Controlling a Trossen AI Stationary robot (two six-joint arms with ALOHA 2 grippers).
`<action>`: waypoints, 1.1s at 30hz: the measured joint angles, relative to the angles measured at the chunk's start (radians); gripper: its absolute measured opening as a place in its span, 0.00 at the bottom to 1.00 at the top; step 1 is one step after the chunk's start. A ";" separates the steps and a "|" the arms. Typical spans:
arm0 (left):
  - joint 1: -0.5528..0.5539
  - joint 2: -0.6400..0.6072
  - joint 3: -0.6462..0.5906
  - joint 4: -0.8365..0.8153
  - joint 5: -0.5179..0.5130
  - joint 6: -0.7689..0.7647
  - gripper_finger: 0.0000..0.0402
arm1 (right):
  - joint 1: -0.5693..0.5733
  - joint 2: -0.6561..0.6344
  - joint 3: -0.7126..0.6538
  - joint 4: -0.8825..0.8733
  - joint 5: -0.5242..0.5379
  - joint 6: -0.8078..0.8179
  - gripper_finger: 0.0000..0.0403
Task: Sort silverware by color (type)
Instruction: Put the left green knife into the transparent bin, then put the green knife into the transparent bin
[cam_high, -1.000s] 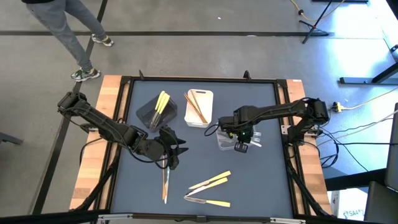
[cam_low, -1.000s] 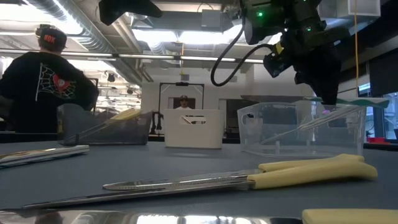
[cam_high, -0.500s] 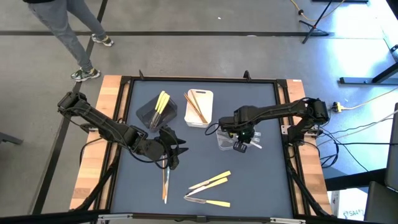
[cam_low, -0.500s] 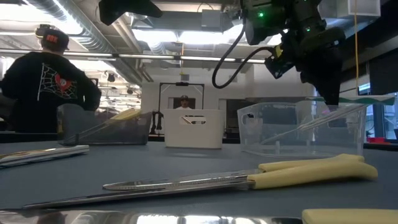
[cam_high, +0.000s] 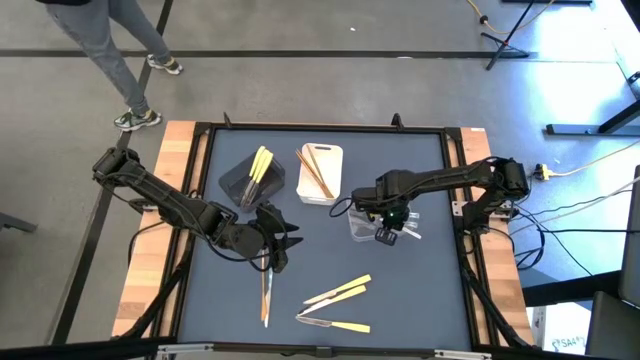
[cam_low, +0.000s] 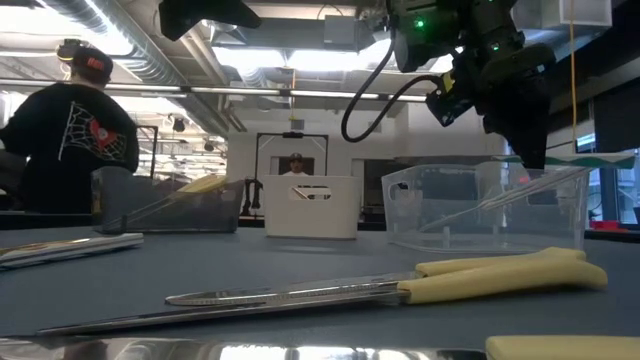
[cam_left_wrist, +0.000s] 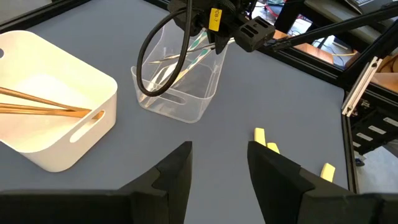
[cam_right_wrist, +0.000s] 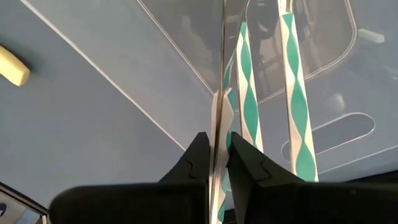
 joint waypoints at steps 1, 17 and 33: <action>0.000 0.000 0.000 0.000 0.000 0.000 0.37 | 0.000 0.000 0.000 0.000 0.000 0.000 0.05; 0.000 0.000 0.000 0.000 0.000 0.000 0.37 | 0.000 0.000 0.000 0.000 0.080 -0.003 0.28; 0.000 0.000 0.000 0.000 0.012 -0.030 0.37 | 0.000 0.000 0.000 -0.005 0.087 -0.002 0.29</action>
